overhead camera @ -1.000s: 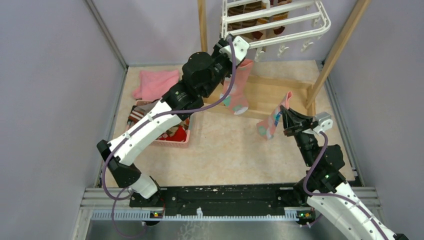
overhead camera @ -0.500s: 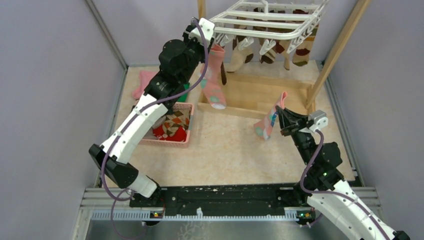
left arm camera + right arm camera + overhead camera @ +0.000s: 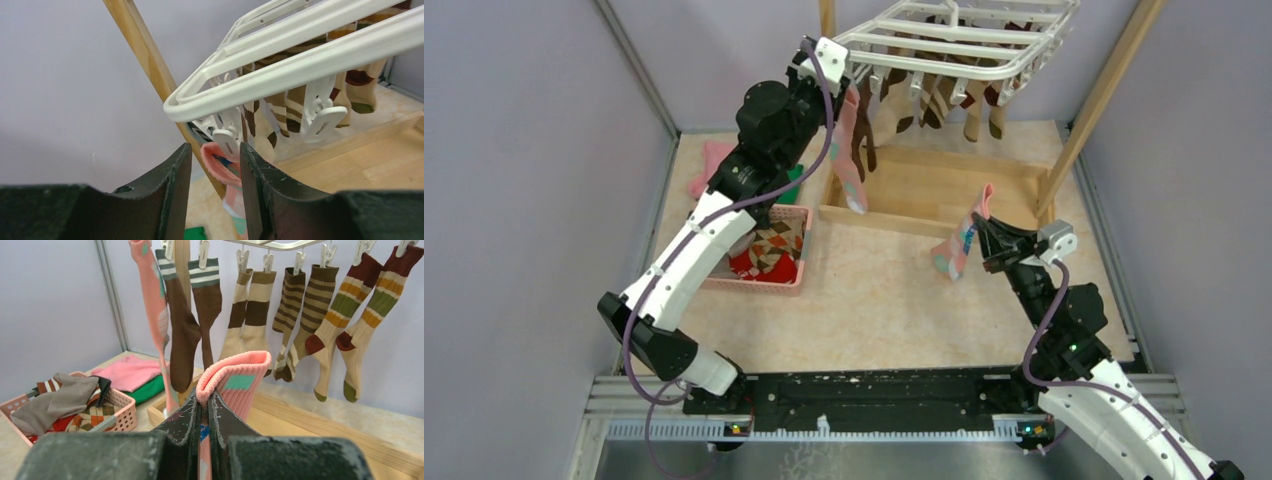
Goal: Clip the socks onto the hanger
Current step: Rotate the hanger.
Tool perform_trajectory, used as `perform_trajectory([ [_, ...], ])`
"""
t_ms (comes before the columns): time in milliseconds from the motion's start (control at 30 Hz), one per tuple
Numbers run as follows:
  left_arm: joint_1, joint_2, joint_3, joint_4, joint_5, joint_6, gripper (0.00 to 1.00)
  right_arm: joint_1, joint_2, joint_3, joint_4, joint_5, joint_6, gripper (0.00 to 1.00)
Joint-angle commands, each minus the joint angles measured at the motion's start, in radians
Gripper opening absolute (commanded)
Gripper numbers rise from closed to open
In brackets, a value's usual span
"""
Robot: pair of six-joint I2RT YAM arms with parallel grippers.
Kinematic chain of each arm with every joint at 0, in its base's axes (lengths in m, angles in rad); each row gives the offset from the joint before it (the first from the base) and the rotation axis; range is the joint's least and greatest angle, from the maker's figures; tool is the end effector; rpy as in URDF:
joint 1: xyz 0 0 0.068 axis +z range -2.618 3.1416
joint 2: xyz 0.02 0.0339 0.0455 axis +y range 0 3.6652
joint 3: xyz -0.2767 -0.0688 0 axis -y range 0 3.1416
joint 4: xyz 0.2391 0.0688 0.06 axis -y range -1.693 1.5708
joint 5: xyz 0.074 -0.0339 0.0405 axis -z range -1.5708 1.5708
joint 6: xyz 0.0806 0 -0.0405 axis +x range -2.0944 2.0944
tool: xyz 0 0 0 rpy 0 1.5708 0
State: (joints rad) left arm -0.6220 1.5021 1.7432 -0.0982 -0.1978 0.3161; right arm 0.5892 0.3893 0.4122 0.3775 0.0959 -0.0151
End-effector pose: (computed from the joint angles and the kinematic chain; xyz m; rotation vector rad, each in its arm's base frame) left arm 0.3102 -0.2029 0.5267 0.4977 1.3423 -0.1106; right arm 0.1238 0.0734 0.3441 -0.2697 1.1528 0.4502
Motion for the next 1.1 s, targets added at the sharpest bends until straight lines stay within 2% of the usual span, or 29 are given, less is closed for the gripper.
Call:
perform_trajectory([
  [0, 0.012, -0.069, -0.025, 0.064, 0.032, -0.033, 0.47, 0.006, 0.006, 0.017, 0.05, -0.024, 0.007, 0.0],
  [433, 0.033, -0.272, -0.222, 0.133, 0.19, -0.154, 0.58, 0.005, 0.031, 0.019, 0.06, -0.052, 0.007, 0.0],
  [533, 0.032, -0.329, -0.294, 0.172, 0.299, -0.21, 0.65, 0.005, 0.043, 0.019, 0.063, -0.061, 0.007, 0.0],
  [667, 0.032, -0.39, -0.374, 0.24, 0.429, -0.289, 0.81, 0.007, 0.069, 0.024, 0.071, -0.08, 0.028, 0.0],
  [767, 0.032, -0.403, -0.431, 0.316, 0.558, -0.375, 0.98, 0.006, 0.08, 0.024, 0.081, -0.086, 0.038, 0.0],
  [900, 0.032, -0.378, -0.487, 0.447, 0.75, -0.517, 0.99, 0.005, 0.086, 0.024, 0.081, -0.09, 0.038, 0.0],
  [1067, 0.026, -0.305, -0.577, 0.792, 0.97, -0.733, 0.99, 0.006, 0.085, 0.018, 0.078, -0.091, 0.041, 0.0],
])
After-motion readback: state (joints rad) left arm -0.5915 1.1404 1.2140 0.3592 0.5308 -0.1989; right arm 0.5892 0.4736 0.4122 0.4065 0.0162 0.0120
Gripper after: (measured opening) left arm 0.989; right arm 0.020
